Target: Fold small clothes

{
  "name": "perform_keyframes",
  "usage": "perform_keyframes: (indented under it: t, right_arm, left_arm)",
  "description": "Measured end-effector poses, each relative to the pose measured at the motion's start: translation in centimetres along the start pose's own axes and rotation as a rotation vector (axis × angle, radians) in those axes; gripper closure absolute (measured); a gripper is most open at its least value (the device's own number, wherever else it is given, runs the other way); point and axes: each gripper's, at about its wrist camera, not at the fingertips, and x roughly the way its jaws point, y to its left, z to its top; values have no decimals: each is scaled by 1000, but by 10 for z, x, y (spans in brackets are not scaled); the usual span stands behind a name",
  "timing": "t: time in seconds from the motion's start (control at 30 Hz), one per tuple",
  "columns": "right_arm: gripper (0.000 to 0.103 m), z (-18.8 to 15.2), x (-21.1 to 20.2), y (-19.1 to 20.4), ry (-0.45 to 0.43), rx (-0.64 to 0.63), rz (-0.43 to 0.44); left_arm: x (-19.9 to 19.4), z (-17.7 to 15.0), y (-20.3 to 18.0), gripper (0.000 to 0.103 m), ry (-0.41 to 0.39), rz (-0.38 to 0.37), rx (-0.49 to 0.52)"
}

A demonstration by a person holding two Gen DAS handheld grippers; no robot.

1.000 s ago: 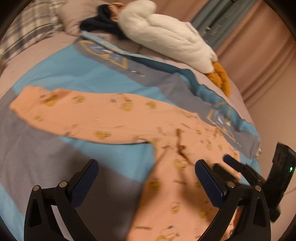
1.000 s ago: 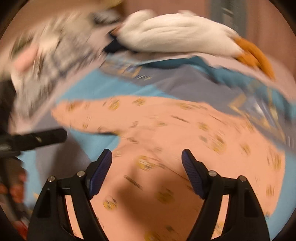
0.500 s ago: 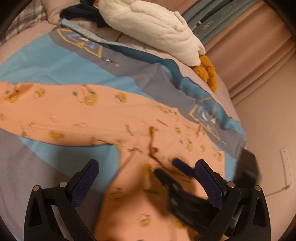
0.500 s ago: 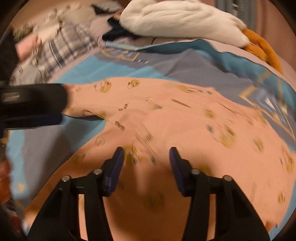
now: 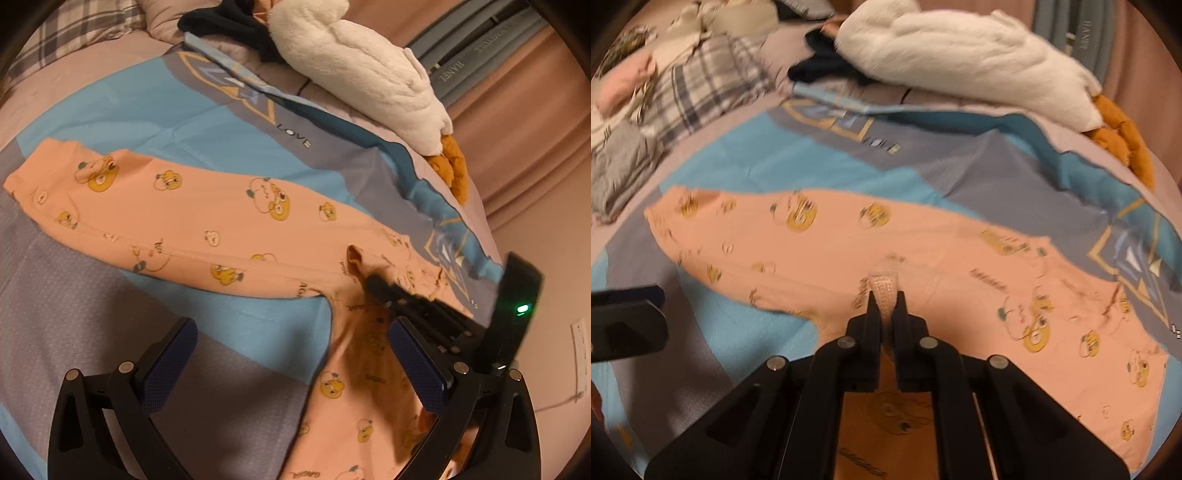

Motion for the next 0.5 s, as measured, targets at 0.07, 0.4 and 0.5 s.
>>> perform_keyframes:
  t: [0.07,0.4,0.5]
  right_arm:
    - [74,-3,9,2,75,-15,-25]
    - [79,-16,-29,-41,-71,238,256]
    - [84,-18,2,-41,-23,285,224]
  left_arm:
    - [-1,1,3,0,-2,3,-12]
    - [-42,16,92,0,-99,-144,-324]
    - [-55,18,124,0,-144,-187,-440]
